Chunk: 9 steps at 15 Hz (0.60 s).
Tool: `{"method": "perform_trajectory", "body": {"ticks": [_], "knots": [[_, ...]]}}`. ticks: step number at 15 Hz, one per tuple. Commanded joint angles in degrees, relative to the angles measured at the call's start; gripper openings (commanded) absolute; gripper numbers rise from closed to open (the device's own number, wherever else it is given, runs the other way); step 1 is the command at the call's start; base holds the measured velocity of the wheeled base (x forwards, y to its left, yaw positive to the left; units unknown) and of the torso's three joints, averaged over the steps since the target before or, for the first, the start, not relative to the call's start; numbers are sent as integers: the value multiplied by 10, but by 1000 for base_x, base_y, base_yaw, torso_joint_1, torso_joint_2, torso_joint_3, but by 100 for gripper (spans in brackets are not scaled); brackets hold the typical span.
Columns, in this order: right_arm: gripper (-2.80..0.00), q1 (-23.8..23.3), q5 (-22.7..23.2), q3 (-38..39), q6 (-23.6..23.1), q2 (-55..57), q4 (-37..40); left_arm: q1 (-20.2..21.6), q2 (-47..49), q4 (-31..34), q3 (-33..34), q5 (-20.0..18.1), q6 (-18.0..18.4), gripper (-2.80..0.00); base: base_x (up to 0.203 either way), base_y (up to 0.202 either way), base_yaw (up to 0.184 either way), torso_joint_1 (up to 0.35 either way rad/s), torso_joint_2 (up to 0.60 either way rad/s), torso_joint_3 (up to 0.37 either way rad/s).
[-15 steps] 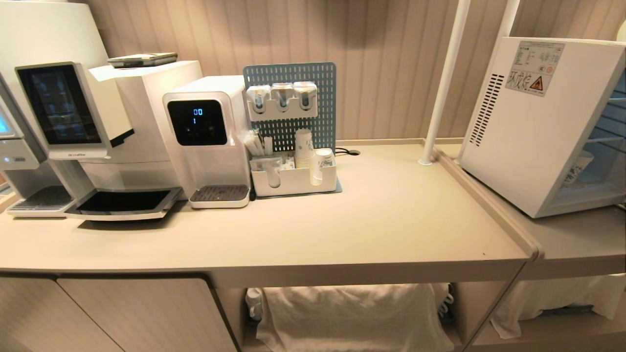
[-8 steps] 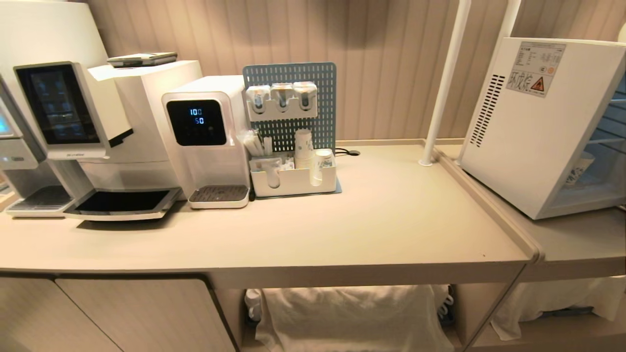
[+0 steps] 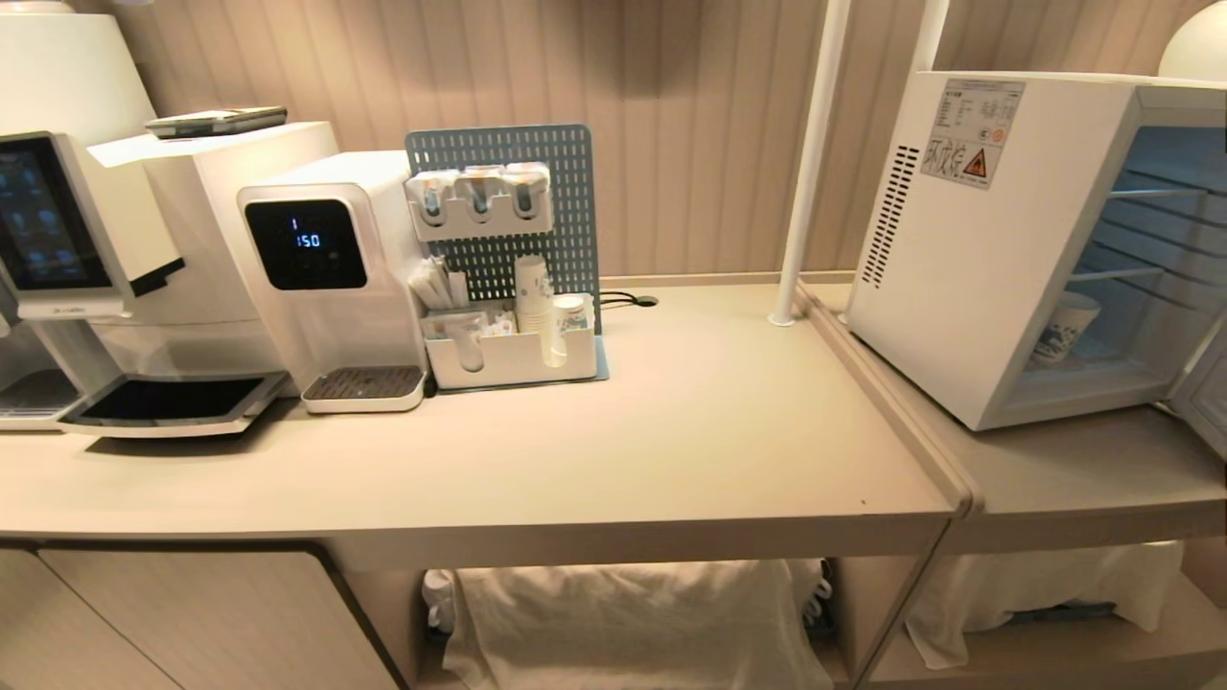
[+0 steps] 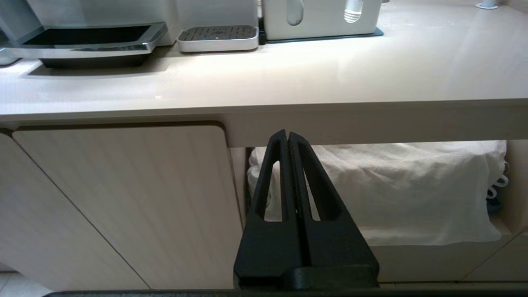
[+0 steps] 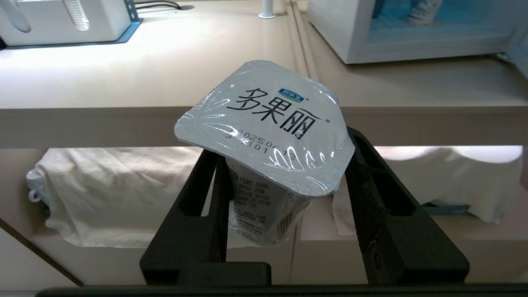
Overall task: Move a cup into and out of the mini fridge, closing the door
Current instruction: Put the yoghurt in the freezer
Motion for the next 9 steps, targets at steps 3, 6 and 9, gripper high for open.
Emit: {"method": "perform_trajectory", "body": {"ticks": [3, 6, 9], "knots": [[-280, 0, 0, -1, -1, 3, 1, 0, 1, 0, 0, 0, 0, -280, 0, -192, -2, 2, 2, 1], [-280, -1, 0, -1, -1, 2, 1, 0, 0, 0, 0, 0, -1, -280, 0, -196, -1, 2, 1, 4], [-280, 0, 0, -1, -1, 2, 1, 0, 1, 0, 0, 0, -3, -280, 0, -195, -4, 5, 2, 6]]}}
